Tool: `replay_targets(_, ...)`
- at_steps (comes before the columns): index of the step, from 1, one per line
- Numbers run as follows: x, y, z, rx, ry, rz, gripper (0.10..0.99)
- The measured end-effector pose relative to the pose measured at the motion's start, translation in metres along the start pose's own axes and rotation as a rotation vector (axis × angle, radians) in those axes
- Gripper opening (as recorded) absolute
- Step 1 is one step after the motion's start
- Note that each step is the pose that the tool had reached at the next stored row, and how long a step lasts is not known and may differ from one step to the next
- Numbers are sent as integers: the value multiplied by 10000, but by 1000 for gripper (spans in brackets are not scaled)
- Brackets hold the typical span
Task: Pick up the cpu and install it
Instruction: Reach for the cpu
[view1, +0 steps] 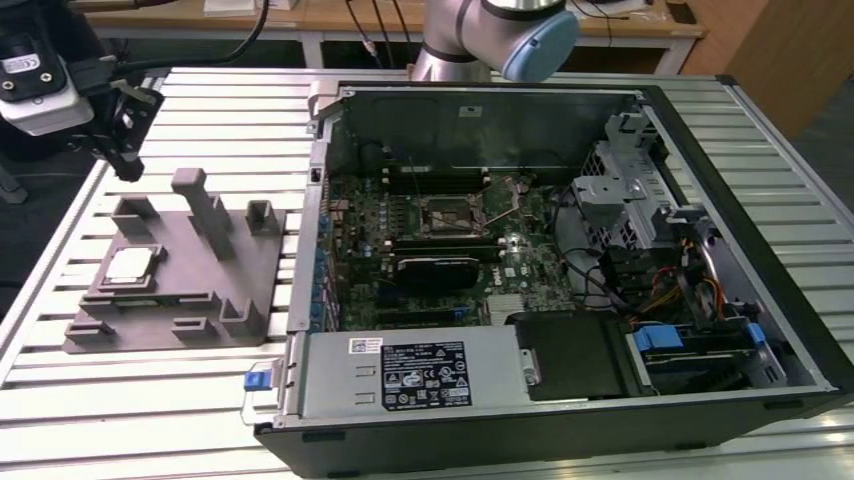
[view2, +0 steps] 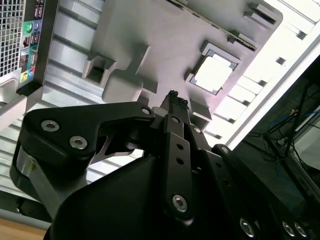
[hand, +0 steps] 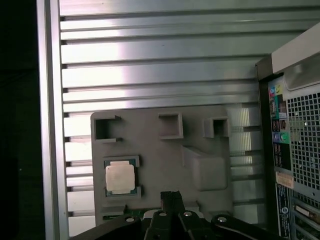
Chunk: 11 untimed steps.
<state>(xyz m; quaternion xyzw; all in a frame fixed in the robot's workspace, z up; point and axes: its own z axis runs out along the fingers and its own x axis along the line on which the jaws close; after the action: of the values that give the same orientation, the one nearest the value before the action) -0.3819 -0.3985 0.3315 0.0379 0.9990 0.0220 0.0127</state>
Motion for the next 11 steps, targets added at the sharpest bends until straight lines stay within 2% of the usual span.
replay_targets(11, 94, -6, 131, 1, 13, 0, 106)
